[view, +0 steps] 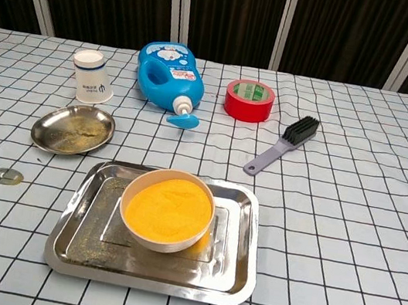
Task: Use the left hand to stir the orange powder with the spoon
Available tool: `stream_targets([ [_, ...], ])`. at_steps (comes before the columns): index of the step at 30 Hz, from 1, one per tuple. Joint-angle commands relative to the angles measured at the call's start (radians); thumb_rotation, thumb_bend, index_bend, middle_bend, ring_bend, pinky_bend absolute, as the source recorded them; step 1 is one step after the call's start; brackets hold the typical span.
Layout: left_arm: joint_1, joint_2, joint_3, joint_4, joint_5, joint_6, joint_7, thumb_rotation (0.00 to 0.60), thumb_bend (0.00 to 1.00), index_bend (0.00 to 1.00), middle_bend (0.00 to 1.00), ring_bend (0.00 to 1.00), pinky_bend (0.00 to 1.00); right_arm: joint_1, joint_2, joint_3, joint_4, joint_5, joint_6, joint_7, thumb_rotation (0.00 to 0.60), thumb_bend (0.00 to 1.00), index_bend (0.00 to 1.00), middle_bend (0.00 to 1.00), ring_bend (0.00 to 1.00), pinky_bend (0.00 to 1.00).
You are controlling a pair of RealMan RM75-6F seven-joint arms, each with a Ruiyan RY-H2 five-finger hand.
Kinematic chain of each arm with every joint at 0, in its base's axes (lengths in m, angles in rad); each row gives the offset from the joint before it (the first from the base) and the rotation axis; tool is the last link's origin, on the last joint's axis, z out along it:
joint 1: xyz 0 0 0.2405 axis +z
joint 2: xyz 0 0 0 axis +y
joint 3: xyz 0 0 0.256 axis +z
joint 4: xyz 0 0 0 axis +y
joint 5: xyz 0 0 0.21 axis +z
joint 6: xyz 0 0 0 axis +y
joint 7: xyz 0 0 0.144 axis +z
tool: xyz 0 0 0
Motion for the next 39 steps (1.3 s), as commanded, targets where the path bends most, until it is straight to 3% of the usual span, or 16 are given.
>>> stream_targets([
  [1,0.000,-0.001,0.000,-0.001,0.000,0.000,0.002,0.600,0.09,0.00,0.00,0.00,0.00,0.000,0.000,0.000,0.000,0.001,0.000,0.001,0.600,0.31,0.00,0.00,0.00,0.00],
  [26,-0.008,-0.007,-0.004,-0.014,-0.016,-0.020,0.030,0.600,0.09,0.00,0.00,0.00,0.00,0.000,0.004,-0.001,-0.002,0.002,-0.003,0.013,0.600,0.31,0.00,0.00,0.00,0.00],
  [34,-0.061,-0.018,-0.042,-0.025,-0.073,-0.096,0.049,0.600,0.12,0.00,0.00,0.00,0.00,-0.004,0.005,-0.004,-0.005,-0.001,0.002,0.009,0.600,0.31,0.00,0.00,0.00,0.00],
  [36,-0.084,-0.033,-0.062,-0.017,-0.092,-0.120,0.062,0.600,0.18,0.06,0.00,0.00,0.00,-0.005,0.005,-0.004,-0.006,0.000,0.003,0.009,0.600,0.31,0.00,0.00,0.00,0.00],
  [39,-0.118,-0.062,-0.090,0.001,-0.133,-0.162,0.078,0.600,0.25,0.30,0.00,0.00,0.02,-0.006,0.006,-0.002,-0.007,0.004,0.004,0.011,0.600,0.31,0.00,0.00,0.00,0.00],
])
